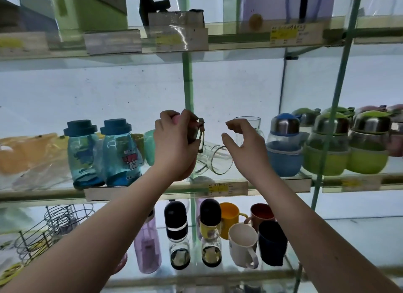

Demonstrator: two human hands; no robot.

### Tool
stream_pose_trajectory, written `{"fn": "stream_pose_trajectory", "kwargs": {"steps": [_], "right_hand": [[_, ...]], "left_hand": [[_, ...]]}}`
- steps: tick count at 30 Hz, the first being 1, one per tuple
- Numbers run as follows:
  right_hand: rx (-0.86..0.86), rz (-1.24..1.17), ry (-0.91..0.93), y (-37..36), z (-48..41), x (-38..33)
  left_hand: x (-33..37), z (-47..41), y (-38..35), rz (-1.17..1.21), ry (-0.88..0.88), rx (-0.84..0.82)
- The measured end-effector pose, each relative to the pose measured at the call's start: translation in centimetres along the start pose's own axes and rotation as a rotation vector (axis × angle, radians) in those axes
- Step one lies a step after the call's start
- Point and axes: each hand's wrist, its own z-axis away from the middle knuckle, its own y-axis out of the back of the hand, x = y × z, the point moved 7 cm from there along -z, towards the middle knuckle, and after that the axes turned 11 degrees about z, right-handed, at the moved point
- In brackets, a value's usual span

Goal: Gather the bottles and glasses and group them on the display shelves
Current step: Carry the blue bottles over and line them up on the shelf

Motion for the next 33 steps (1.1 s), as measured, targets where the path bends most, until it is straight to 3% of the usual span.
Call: {"fn": "stream_pose_trajectory", "kwargs": {"steps": [8,12,18,27,33], "right_hand": [[0.081,0.173,0.067,4.9,-3.4,2.9],[0.09,0.354,-0.003,7.4,-5.7,6.3],[-0.099,0.751,0.059,6.2,-6.8,8.7],[-0.132,0.877,0.194,7.3,-6.4,7.1],[-0.059,0.998,0.253,8.2,-4.3,4.9]], "left_hand": [[3.4,-1.7,-1.8,0.063,0.002,-0.015],[4.2,-1.9,-2.2,0.023,0.009,-0.005],[5.5,-2.1,-1.9,-0.032,0.036,0.051],[7.2,-0.8,-1.2,-0.097,0.044,0.093],[7.9,0.0,-0.5,-0.03,0.013,0.084]]}}
